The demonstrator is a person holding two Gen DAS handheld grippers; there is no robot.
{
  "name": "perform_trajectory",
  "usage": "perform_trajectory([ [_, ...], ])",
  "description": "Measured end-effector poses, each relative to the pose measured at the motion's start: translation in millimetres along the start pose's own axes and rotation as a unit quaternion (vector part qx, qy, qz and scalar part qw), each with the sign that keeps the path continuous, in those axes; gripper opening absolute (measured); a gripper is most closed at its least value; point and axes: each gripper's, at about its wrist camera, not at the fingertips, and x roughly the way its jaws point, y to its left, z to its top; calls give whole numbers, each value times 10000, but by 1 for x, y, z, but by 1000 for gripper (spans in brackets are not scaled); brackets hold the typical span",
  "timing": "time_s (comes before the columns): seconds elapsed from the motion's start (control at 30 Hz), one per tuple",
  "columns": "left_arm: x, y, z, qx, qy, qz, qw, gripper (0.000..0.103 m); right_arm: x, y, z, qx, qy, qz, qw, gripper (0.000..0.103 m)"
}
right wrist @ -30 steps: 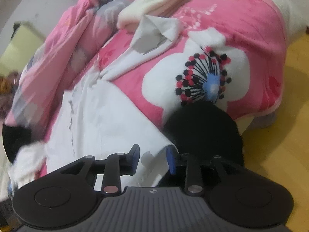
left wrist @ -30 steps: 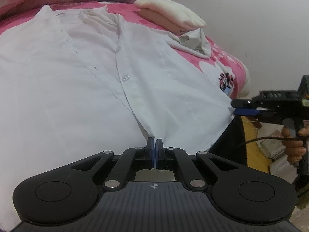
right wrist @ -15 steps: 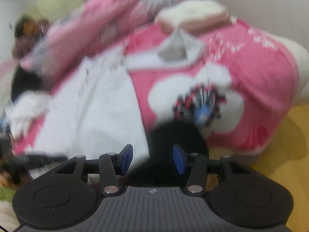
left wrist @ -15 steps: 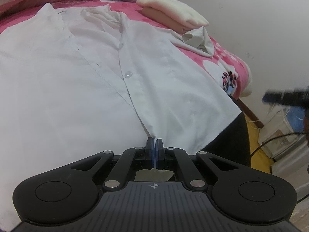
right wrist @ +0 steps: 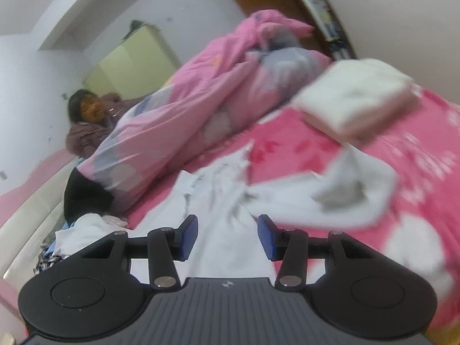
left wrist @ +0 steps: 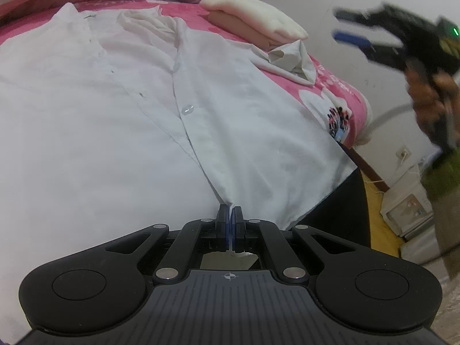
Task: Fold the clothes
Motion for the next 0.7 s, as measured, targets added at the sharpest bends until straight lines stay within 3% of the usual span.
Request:
perform_trajectory([
  [0.2, 4, 5, 0, -47, 14, -98, 9999, 0, 58, 24, 29, -398, 147, 241, 9988, 49],
  [0.43, 5, 11, -2, -54, -12, -254, 9997, 0, 129, 25, 52, -408, 444, 202, 9980, 49],
  [0.7, 8, 15, -3, -45, -31, -445, 9990, 0, 222, -17, 70, 527, 1061, -118, 9929, 49],
])
